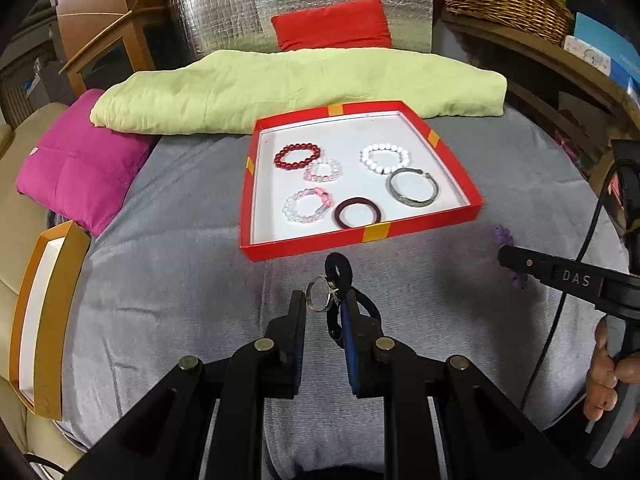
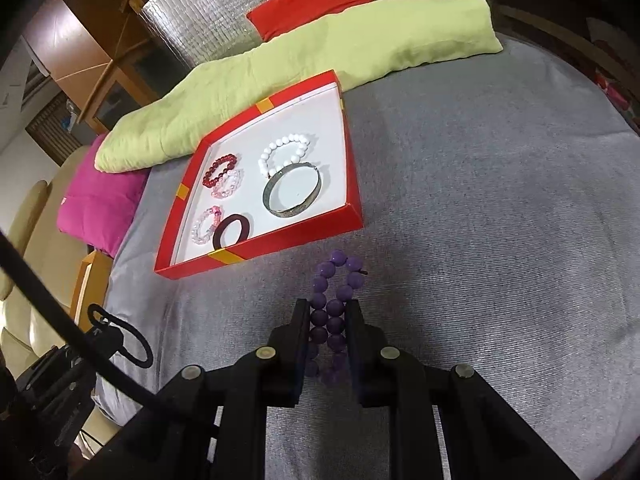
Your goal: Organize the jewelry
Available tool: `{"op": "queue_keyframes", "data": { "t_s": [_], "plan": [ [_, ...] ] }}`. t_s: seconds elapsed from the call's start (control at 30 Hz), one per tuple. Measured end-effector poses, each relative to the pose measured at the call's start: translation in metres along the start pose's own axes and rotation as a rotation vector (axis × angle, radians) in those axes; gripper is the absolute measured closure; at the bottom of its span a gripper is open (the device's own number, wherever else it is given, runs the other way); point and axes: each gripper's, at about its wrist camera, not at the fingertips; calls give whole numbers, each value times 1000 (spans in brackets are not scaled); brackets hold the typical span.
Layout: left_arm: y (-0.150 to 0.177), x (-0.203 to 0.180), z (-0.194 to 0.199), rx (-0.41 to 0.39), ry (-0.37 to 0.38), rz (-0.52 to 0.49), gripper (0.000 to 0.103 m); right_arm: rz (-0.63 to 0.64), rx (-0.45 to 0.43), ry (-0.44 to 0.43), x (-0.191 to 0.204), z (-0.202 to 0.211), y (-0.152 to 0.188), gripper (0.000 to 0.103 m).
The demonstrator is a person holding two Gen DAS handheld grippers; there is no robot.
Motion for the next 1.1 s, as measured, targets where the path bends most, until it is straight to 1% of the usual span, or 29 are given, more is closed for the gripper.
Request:
{"op": "queue_keyframes", "data": {
  "t_s": [0.2,0.3,0.53,0.6,0.7,0.77,0.9,0.97,1.03,1.07,1.1],
  "plan": [
    [1,1,1,3,11,8,85,-6,-5,-5,0,2,0,84],
    [2,6,-2,16,25,24,85,-4,-4,-4,1,2,1,84],
    [6,17,-12,33,27,37,85,16,9,0,8,-3,1,84],
    [9,22,-22,66,37,43,85,22,18,7,9,-5,1,84],
    [15,32,-42,124,29,68,85,46,38,48,12,-9,2,84],
    [19,37,-52,155,36,79,85,50,55,57,11,-13,3,84],
    [24,46,-62,176,43,94,84,67,104,66,14,-23,6,84],
    [24,50,-64,183,55,105,82,74,113,62,16,-26,6,81],
    [25,55,-64,186,66,117,71,70,111,61,17,-25,6,81],
    [25,56,-64,185,65,120,68,64,111,55,16,-24,5,81],
    [25,57,-63,183,63,123,64,54,116,46,15,-24,5,77]
  ]
}}
Point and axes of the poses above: each gripper's, at about its wrist camera, not at the fingertips, and z roughly against the way its jaws point, x to its left, y to its underside, and after that the axes turned 14 degrees about z, right-handed
